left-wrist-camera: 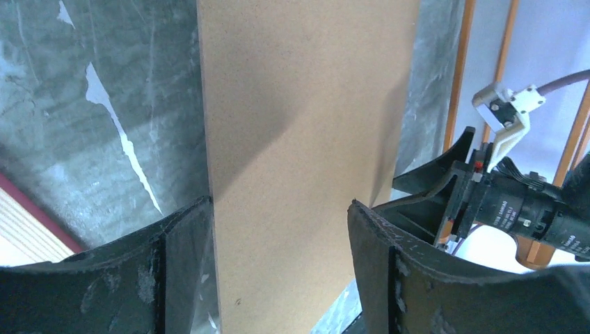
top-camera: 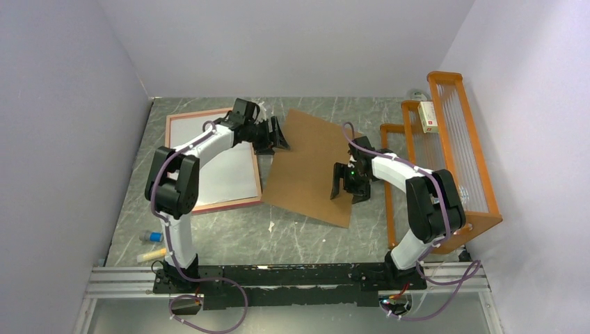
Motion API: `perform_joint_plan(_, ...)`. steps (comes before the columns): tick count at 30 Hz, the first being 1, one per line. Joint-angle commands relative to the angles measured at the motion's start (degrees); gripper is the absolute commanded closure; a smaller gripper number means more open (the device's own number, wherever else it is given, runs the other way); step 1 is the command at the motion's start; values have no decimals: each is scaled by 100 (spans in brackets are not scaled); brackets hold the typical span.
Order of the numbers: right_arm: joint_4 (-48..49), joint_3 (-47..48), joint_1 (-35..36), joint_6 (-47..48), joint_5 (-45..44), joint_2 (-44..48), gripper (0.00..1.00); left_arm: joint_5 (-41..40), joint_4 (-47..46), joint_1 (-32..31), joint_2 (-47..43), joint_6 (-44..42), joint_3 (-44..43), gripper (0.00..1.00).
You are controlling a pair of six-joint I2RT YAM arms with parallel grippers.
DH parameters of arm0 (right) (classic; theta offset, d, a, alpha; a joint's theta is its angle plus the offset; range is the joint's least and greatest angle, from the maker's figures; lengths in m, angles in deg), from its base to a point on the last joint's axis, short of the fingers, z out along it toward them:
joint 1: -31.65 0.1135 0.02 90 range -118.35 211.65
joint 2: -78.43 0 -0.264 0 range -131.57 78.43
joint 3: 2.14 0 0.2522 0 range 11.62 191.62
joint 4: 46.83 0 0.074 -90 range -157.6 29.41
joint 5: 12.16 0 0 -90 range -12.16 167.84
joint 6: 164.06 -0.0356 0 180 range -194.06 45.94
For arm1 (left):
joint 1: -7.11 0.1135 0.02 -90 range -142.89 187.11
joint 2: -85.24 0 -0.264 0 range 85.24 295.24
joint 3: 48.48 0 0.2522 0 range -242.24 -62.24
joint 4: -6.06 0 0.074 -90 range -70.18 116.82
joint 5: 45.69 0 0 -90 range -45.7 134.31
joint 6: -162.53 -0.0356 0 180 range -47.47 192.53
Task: Put the photo into the frame
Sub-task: Move the photo frame item to the center of the board.
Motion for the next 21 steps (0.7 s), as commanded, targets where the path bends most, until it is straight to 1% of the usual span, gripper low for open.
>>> perform_joint_plan(1, 1411, 319, 464, -382, 1506, -208, 20, 1417, 647, -577, -376, 366, 289, 27)
perform_joint_plan(7, 1503, 377, 732, -500, 1444, -371, 20, 419, 952, -492, -715, 330, 799, 27)
perform_joint_plan(12, 1556, 415, 884, -583, 1370, -476, 20, 114, 926, -354, -965, 303, 1302, 25)
perform_joint_plan(16, 1536, 486, 965, -620, 1255, -560, 20, -160, 1059, -326, -1013, 262, 1410, 24)
perform_joint_plan(21, 1570, 518, 1017, -681, 1159, -598, 20, -851, 1350, -245, -1087, 293, 1433, 20)
